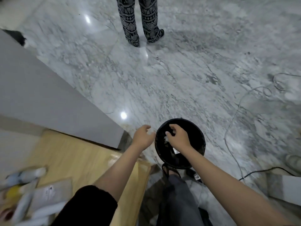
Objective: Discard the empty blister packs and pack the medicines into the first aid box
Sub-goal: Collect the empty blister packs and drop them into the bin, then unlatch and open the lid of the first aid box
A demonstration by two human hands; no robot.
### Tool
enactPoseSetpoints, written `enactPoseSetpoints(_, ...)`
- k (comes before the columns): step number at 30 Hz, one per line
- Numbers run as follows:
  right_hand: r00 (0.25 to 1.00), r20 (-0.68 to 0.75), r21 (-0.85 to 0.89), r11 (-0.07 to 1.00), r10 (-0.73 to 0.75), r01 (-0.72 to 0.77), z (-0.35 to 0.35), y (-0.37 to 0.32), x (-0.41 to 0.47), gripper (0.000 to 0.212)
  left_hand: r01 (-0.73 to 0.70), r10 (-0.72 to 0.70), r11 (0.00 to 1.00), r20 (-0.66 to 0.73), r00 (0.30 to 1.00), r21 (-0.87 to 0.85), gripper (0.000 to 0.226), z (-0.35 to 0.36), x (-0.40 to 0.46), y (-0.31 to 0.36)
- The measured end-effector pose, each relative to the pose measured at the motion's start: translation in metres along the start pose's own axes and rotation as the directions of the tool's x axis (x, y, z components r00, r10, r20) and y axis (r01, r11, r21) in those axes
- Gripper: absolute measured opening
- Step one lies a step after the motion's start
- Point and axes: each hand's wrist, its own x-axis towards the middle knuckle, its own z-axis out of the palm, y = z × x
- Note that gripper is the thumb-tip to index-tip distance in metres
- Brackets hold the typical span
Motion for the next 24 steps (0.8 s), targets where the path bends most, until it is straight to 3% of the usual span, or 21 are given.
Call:
enactPoseSetpoints(4, 0.978, -0.005, 0.070, 0.976, -0.207, 0.207, 0.032, -0.061, -0.034, 0.044, -0.110, 0.075, 0.982, -0.220, 0.973, -0.151, 0.049, -0.054, -0.054, -0.017)
enactPoseSetpoints(9, 0.889, 0.058, 0.197, 0.878, -0.455, 0.436, 0.088, -0.133, -0.100, 0.037, -0.211, 0.088, 0.959, -0.506, 0.858, -0.190, 0.043, -0.121, -0.137, -0.067)
enactPoseSetpoints(12, 0.780, 0.113, 0.214, 0.781, -0.616, 0.587, 0.128, -0.165, -0.145, 0.033, -0.230, 0.040, 0.951, -0.654, 0.756, -0.207, 0.040, -0.152, -0.192, -0.113)
enactPoseSetpoints(18, 0.554, 0.322, 0.296, 0.637, -0.768, 0.711, 0.210, -0.199, -0.240, 0.029, -0.206, -0.146, 0.930, -0.823, 0.550, -0.303, 0.031, -0.176, -0.304, -0.209)
enactPoseSetpoints(24, 0.204, 0.515, 0.368, 0.430, -0.833, 0.824, 0.278, -0.198, -0.318, 0.026, -0.101, -0.306, 0.932, -0.906, 0.293, -0.347, 0.033, -0.156, -0.401, -0.286)
